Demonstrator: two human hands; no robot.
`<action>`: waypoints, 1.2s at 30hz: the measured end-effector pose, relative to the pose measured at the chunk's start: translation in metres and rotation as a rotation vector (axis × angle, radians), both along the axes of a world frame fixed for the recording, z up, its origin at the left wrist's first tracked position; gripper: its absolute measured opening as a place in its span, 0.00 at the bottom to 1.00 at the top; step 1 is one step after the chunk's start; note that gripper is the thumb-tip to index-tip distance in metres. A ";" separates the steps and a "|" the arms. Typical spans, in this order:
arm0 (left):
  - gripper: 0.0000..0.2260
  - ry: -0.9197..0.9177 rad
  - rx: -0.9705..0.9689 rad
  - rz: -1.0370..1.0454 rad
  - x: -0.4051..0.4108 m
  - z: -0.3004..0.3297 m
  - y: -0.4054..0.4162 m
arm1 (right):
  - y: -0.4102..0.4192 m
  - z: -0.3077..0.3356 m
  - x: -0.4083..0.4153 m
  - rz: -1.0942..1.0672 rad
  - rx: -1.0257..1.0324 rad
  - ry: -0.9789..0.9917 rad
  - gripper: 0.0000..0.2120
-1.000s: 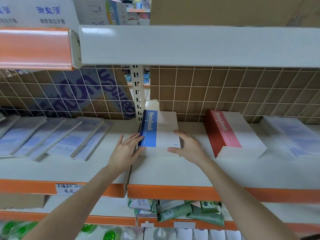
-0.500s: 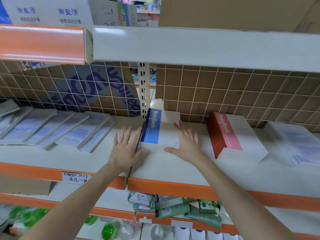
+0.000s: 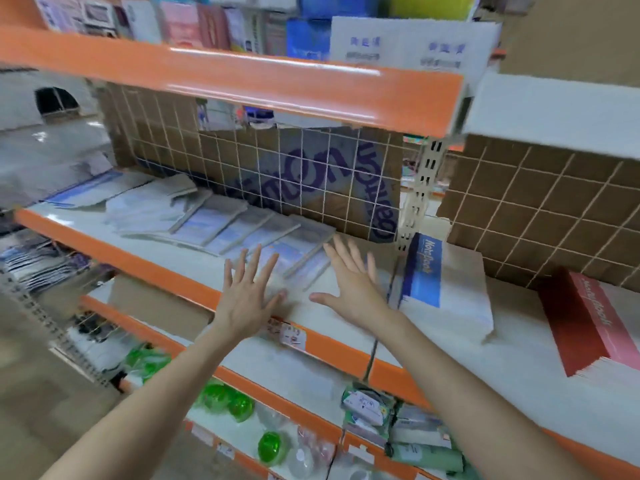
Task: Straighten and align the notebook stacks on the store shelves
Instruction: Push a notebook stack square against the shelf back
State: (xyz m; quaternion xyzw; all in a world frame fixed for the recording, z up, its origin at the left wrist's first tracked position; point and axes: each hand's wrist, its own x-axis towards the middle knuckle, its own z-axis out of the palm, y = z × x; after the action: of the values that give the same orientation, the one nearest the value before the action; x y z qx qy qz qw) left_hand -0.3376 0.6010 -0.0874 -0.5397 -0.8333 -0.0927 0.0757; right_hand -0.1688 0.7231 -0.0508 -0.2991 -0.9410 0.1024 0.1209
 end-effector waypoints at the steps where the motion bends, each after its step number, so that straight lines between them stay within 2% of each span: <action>1: 0.46 0.000 0.004 0.019 -0.021 0.002 -0.010 | -0.007 0.001 -0.023 0.015 -0.001 0.007 0.44; 5: 0.30 -0.010 0.011 0.101 -0.114 -0.002 -0.062 | -0.049 -0.007 -0.123 0.027 -0.045 -0.013 0.40; 9: 0.30 0.033 0.003 0.203 -0.208 -0.010 -0.124 | -0.099 -0.017 -0.228 0.074 -0.077 -0.031 0.39; 17: 0.29 -0.044 -0.026 0.338 -0.342 -0.010 -0.209 | -0.154 -0.008 -0.382 0.105 -0.089 -0.055 0.36; 29: 0.28 -0.107 -0.063 0.297 -0.465 -0.033 -0.180 | -0.123 -0.019 -0.518 0.042 -0.123 -0.134 0.36; 33: 0.29 -0.206 0.005 0.236 -0.511 -0.024 -0.160 | -0.108 -0.015 -0.579 0.060 -0.095 -0.116 0.36; 36: 0.29 -0.185 0.041 0.196 -0.540 -0.021 -0.149 | -0.104 -0.015 -0.612 0.106 -0.069 -0.128 0.36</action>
State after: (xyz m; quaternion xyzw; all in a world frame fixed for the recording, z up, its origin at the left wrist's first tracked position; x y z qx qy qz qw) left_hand -0.8777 0.4519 -0.1086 -0.4433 -0.8833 -0.1512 0.0184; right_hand -0.7810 0.6189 -0.0661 -0.2590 -0.9572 0.1216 0.0444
